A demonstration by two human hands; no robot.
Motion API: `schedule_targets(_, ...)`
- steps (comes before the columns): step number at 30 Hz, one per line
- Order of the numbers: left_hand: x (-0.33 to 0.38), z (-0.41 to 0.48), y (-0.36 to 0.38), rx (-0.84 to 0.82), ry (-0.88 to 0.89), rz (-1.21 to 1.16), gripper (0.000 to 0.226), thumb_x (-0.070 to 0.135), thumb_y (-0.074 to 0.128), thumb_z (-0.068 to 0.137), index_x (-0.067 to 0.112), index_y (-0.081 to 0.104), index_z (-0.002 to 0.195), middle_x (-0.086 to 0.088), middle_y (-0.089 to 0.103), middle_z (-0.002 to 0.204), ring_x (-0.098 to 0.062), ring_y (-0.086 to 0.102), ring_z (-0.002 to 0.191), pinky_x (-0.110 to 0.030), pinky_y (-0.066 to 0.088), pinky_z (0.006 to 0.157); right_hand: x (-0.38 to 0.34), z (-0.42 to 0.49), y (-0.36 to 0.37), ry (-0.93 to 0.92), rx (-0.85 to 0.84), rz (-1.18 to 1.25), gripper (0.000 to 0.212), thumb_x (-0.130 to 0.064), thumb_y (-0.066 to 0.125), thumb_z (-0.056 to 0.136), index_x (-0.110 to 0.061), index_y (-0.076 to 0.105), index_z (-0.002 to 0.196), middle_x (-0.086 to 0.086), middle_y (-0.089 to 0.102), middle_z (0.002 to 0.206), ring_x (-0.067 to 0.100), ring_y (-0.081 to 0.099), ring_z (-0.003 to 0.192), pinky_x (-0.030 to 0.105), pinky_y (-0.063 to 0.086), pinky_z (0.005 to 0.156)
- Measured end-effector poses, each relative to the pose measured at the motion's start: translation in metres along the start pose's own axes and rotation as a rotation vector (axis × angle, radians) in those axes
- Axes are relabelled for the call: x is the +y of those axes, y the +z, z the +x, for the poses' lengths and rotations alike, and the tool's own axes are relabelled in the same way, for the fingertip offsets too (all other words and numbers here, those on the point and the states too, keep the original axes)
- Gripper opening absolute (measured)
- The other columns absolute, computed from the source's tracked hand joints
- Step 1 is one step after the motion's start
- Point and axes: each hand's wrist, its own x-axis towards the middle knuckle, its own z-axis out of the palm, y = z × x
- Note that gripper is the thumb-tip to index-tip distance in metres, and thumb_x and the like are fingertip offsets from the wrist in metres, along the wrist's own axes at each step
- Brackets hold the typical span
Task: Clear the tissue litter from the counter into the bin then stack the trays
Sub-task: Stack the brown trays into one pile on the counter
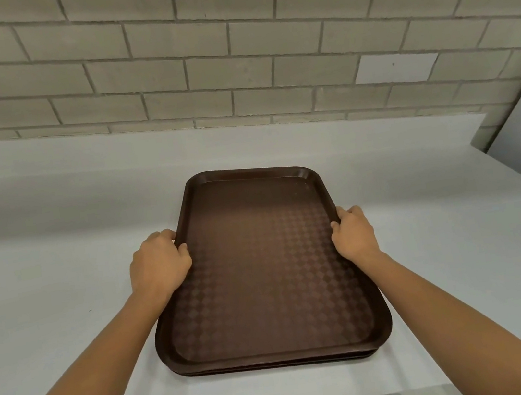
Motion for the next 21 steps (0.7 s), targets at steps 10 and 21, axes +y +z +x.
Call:
schedule_targets(10, -0.0026, 0.0048, 0.0037, -0.097, -0.011, -0.026, 0.033, 0.022, 0.046, 0.095, 0.010, 0.058, 0.123, -0.012, 0.067, 0.110, -0.030, 0.064, 0.095, -0.037, 0.051, 0.084, -0.0002, -0.0006, 0.0038, 0.020, 0.000, 0.039, 0.034, -0.019, 0.039, 0.100, -0.009, 0.048, 0.131, 0.014, 0.050, 0.124, 0.029, 0.056, 0.108, 0.034, 0.046, 0.094)
schedule_targets(21, -0.0031, 0.0056, 0.0056, -0.414, -0.142, -0.308, 0.042, 0.024, 0.033, 0.101, 0.012, 0.034, 0.142, -0.012, 0.048, 0.138, -0.033, 0.050, 0.122, -0.042, 0.039, 0.104, 0.0044, 0.0026, -0.0004, 0.090, -0.104, 0.160, 0.039, -0.022, 0.038, 0.101, -0.007, 0.045, 0.136, 0.013, 0.055, 0.133, 0.031, 0.054, 0.118, 0.036, 0.043, 0.100)
